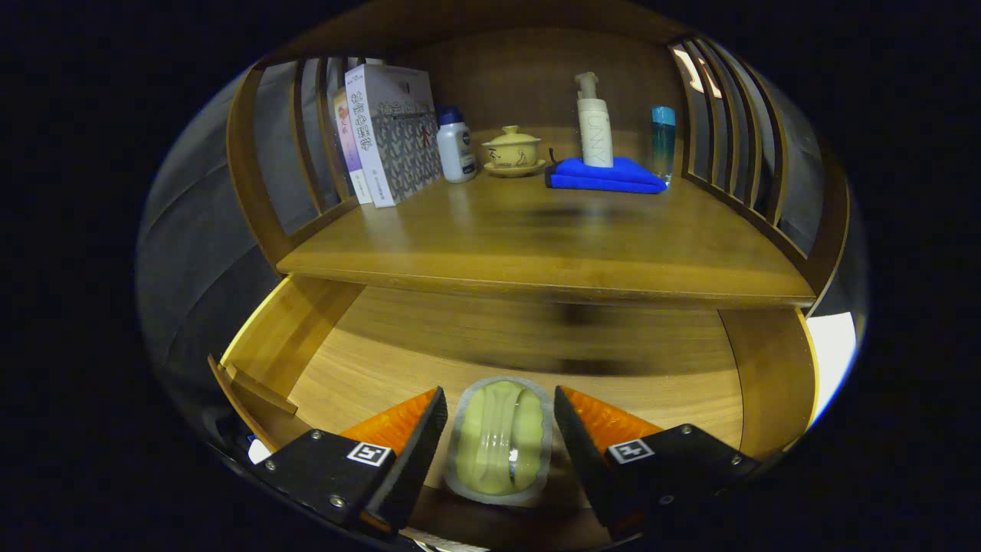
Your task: Pull open the drawer, take out the items inside it, and place them on the countertop above the cabinet.
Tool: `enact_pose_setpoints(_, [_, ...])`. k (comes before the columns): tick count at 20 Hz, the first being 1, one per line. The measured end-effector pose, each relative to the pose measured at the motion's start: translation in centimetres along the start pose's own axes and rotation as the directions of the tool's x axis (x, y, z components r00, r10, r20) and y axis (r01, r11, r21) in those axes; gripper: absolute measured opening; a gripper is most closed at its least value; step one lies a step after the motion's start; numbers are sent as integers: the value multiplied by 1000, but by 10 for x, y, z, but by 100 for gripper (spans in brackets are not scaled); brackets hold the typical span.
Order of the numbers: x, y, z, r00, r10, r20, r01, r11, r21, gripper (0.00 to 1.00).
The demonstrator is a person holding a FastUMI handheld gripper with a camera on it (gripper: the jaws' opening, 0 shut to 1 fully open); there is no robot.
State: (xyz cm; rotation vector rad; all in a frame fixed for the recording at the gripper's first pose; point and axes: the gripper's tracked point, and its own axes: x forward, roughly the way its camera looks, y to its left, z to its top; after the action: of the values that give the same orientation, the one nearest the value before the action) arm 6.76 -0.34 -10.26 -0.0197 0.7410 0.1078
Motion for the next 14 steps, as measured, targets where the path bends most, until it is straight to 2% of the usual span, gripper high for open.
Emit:
enact_pose_setpoints(1, [3,-1,-1,1000,3,-8,-3,1000,14,84])
enact_pose_setpoints(5, [10,-3,-10,999,7,-49,-4,998,55,58])
enact_pose_setpoints(8, [10,-6,-8,999,-11,-39,12,999,33,25])
enact_pose_setpoints(10, [8,-3,-4,1000,1,-22,-2,1000,-5,21])
enact_pose_setpoints(14, [-3,4,12,997,21,73,-16,998,-59,19])
